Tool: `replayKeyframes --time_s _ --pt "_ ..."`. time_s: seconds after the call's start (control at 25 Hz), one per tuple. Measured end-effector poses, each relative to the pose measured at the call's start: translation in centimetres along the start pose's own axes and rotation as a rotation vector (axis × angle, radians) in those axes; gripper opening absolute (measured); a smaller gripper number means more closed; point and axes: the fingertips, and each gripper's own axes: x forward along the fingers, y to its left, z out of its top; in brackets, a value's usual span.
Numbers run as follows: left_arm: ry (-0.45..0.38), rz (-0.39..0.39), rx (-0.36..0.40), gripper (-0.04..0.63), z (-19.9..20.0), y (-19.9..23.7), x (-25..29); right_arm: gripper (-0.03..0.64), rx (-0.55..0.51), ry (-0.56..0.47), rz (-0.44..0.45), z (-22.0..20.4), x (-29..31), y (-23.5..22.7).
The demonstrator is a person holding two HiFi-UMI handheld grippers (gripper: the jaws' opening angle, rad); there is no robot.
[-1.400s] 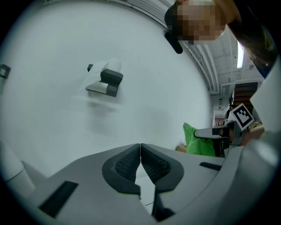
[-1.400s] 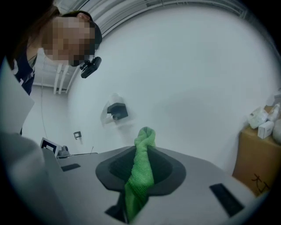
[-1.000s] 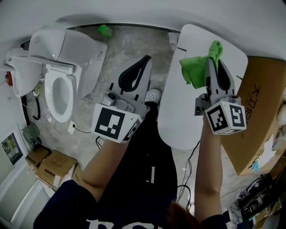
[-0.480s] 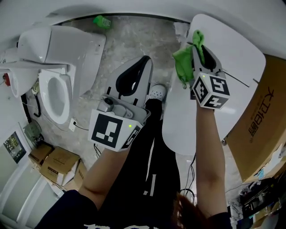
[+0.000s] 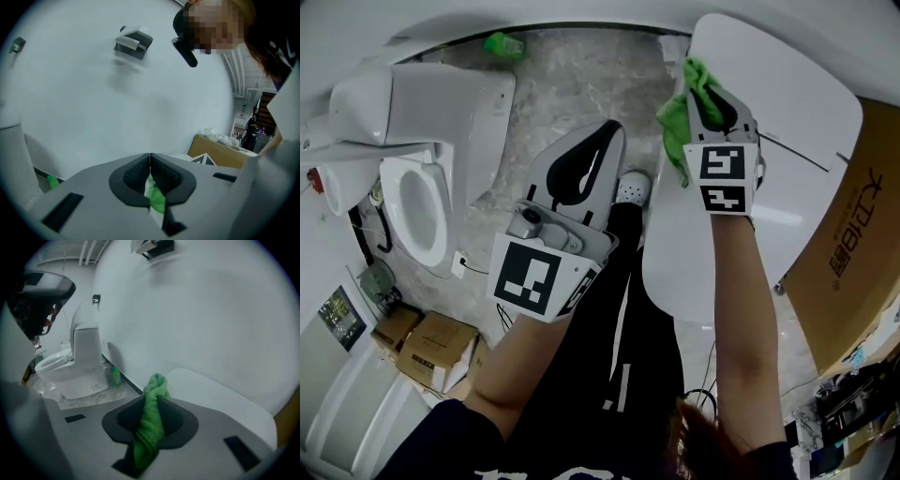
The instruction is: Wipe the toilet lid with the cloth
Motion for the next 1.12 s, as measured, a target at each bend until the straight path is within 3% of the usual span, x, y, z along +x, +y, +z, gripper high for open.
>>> replayKeyframes --time_s 0.12,0.28,0.68,0.92,1.12 --pt "0.0 0.002 0.015 0.021 0.2 -0.2 0.2 0.094 -0.051 0.0 0.001 -0.9 -0.8 -0.8" --pt "0.004 -0.011 0.037 0.021 0.1 -0.7 0.6 0.094 -0.012 0.005 -0.033 -2.9 -2.6 -3.7" --pt "0.01 -0.056 0.045 0.021 -0.2 -3.4 2.5 0.094 0.019 0.076 -0.178 -10.0 -8.6 -13.6" --pt "0.024 -0.086 0.056 0.021 -0.5 -5.1 3.7 0.094 0.099 0.143 -0.307 -15.1 -12.5 -21.0" --pt "0.026 -0.105 0.065 0.021 -0.5 -6.0 4.3 0.094 0.117 0.199 -0.367 -17.9 -14.6 -24.4"
